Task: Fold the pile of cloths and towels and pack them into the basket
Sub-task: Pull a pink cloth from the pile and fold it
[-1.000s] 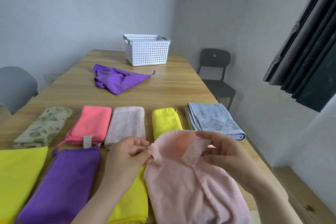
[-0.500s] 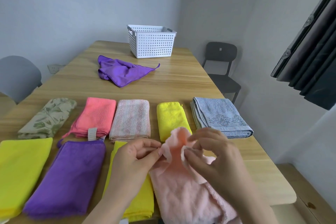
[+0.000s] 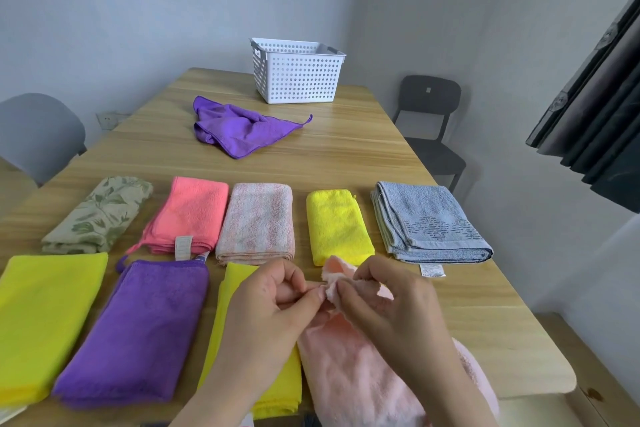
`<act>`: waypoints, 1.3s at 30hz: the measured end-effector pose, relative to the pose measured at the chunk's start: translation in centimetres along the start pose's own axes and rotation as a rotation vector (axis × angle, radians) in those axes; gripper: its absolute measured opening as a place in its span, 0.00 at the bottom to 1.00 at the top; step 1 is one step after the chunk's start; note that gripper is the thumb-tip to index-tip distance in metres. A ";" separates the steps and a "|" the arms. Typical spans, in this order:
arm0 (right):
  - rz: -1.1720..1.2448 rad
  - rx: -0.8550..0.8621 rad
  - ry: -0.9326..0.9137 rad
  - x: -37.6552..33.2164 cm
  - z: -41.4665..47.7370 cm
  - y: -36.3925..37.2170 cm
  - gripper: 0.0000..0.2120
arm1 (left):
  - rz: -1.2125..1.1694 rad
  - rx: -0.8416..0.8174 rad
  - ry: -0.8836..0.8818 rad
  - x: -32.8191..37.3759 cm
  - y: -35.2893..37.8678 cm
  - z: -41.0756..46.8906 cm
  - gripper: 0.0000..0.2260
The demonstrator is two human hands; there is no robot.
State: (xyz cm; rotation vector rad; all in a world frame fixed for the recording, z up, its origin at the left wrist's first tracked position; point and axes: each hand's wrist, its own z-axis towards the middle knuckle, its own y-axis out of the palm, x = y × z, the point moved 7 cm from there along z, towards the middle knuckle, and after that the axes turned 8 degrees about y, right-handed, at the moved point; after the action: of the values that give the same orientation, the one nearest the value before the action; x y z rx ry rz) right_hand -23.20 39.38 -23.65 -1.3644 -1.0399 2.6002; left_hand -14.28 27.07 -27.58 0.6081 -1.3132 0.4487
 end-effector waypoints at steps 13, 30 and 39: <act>-0.011 0.004 0.008 0.3 -0.1 0.5 0.15 | 0.073 -0.022 0.075 0.4 -0.1 -0.3 0.12; -0.137 -0.491 -0.087 -1.8 3.6 -3.9 0.19 | 0.458 0.034 0.364 4.3 -1.3 4.1 0.04; -0.531 -0.255 -0.164 -1.7 5.5 -10.5 0.22 | 0.582 -0.040 0.489 8.0 0.6 5.6 0.04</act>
State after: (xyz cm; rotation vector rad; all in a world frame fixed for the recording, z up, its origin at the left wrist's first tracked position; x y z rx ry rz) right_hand -29.06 44.06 -14.31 -0.7612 -1.5481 2.2598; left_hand -17.23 23.66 -18.84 0.0527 -1.0037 0.9773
